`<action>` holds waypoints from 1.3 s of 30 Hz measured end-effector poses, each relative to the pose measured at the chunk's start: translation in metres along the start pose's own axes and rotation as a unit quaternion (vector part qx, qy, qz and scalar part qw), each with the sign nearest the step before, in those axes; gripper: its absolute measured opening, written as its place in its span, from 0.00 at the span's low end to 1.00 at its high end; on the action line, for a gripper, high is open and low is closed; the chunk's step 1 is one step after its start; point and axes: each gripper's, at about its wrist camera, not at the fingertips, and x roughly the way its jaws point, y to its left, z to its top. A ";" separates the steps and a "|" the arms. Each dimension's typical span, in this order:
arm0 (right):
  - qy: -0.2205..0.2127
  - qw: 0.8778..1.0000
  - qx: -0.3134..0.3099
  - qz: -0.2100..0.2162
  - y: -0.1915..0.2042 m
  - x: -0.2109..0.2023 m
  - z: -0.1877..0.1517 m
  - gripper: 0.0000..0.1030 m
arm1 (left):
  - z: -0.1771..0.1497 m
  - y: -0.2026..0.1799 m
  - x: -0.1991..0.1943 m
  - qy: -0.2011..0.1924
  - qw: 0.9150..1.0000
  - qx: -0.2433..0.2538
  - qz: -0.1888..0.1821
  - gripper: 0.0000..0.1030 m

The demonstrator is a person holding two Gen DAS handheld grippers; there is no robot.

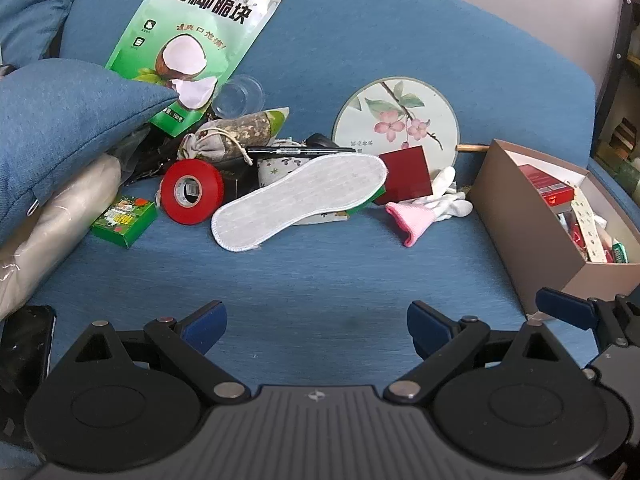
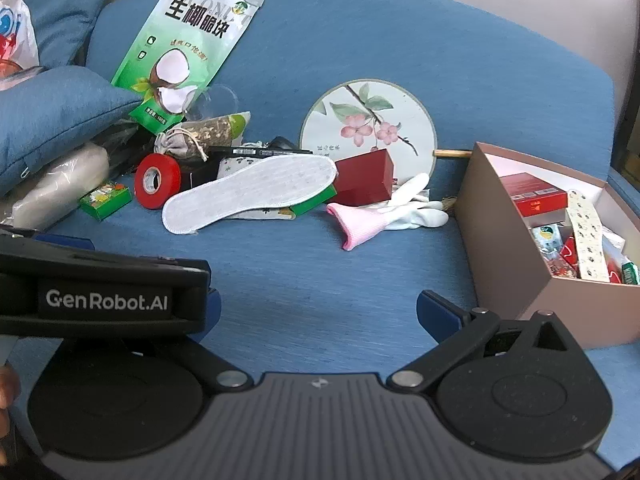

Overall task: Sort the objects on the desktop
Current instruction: 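Move the left tool to the white insole and close its fingers on it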

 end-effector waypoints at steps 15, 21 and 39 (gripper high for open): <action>0.015 0.999 -0.017 0.029 0.012 0.047 0.000 0.98 | 0.016 0.040 0.043 0.018 0.999 -0.035 -0.012 0.97; 0.003 0.998 -0.017 0.064 0.016 0.084 0.013 0.98 | 0.051 0.044 0.081 -0.006 1.000 0.020 -0.020 0.96; 0.019 0.981 0.082 0.175 0.016 0.195 0.044 0.98 | 0.096 0.050 0.187 0.050 0.991 0.076 -0.099 0.76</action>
